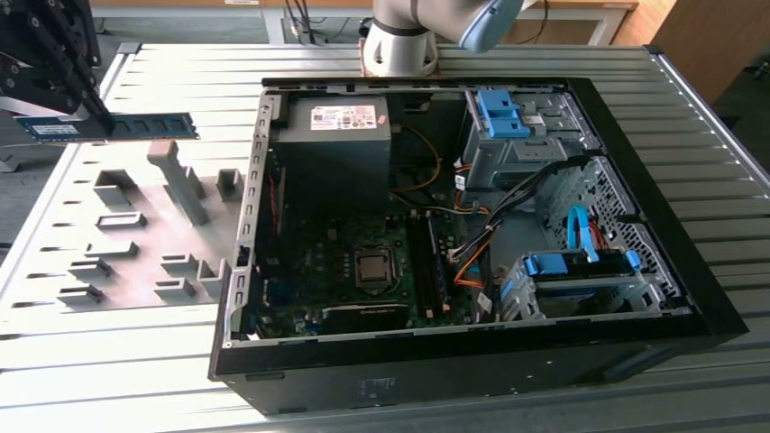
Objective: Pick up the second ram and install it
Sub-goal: 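Pick up the second ram and move it above second insertion slot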
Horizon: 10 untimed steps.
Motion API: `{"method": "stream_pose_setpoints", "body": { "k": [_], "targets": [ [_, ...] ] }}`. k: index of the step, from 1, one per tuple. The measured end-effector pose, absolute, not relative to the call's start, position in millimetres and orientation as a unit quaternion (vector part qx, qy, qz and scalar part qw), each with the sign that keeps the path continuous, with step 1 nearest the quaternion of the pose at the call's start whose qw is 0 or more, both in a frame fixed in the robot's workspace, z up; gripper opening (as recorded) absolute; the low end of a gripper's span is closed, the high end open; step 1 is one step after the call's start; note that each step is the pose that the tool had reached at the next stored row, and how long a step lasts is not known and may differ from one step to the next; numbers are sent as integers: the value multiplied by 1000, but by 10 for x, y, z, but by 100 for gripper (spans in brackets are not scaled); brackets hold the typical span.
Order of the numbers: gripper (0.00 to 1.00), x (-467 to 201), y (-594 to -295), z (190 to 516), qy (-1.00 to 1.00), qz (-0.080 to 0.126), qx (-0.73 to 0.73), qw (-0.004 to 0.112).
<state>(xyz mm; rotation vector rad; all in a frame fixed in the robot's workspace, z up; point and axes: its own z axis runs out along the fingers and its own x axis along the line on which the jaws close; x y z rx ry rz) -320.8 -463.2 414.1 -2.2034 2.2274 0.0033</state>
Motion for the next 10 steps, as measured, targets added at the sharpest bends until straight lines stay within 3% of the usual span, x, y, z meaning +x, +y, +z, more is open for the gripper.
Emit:
{"method": "stream_pose_setpoints", "body": {
  "k": [10],
  "targets": [
    [14, -3098, -4632, 4140, 711, 1, -703, 4]
  ]
}}
